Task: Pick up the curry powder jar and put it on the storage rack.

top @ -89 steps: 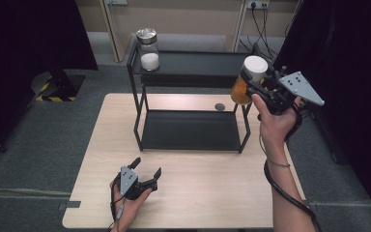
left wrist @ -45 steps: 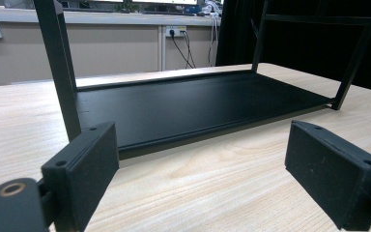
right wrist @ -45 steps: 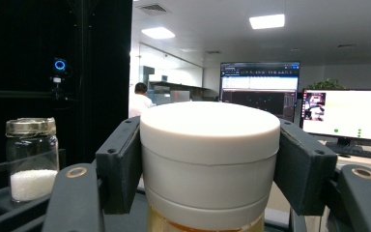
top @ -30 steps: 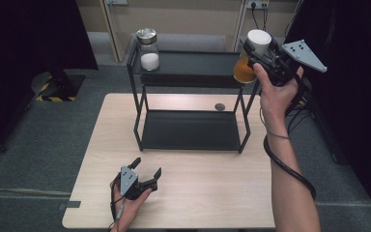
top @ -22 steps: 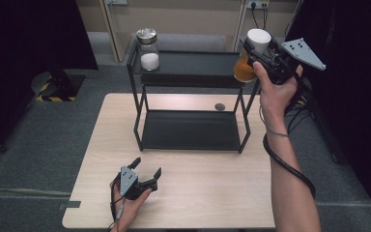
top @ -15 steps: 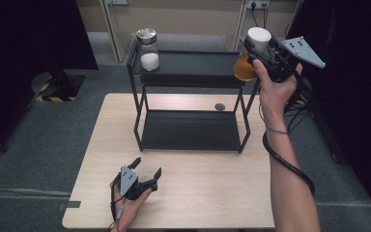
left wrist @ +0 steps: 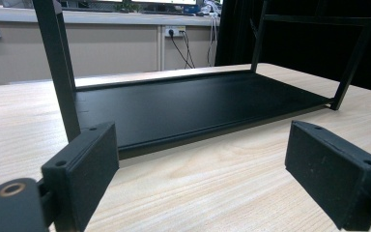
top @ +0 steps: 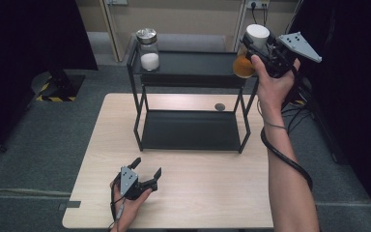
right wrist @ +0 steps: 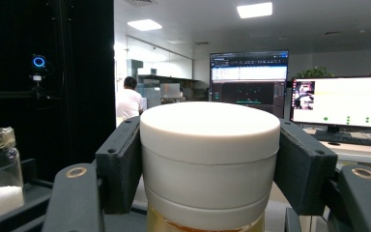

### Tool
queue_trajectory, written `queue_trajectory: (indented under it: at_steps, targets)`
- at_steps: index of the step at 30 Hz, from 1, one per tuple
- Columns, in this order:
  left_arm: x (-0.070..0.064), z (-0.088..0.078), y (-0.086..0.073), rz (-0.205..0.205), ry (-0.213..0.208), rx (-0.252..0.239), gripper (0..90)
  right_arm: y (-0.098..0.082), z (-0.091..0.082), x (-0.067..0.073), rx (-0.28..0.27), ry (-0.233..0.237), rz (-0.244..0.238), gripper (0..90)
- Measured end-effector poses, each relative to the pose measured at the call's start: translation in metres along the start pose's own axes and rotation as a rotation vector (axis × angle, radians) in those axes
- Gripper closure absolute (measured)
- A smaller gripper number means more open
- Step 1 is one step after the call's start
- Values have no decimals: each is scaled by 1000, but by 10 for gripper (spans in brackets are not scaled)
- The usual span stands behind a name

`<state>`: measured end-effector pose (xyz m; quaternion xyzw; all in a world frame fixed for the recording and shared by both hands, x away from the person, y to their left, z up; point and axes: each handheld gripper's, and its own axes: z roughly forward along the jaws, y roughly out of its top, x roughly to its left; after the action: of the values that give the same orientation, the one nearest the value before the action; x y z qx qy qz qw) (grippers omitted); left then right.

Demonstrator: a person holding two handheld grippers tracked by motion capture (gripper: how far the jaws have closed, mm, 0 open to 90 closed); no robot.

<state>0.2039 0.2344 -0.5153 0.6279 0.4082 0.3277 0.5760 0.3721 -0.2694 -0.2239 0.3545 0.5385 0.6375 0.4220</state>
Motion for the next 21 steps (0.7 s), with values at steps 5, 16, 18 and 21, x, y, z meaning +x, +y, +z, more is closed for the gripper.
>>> queue_trajectory:
  at_steps: [5,16,18,21]
  targets:
    - [0,0,0,1,-2,2,114,1,4,1,3,-7,1,338]
    - [0,0,0,-3,-2,0,114,0,14,-1,15,-16,6,338]
    - [0,0,0,0,-2,1,114,0,15,-1,16,-17,8,338]
    - [0,0,0,-1,-2,-1,114,1,17,0,19,-19,6,338]
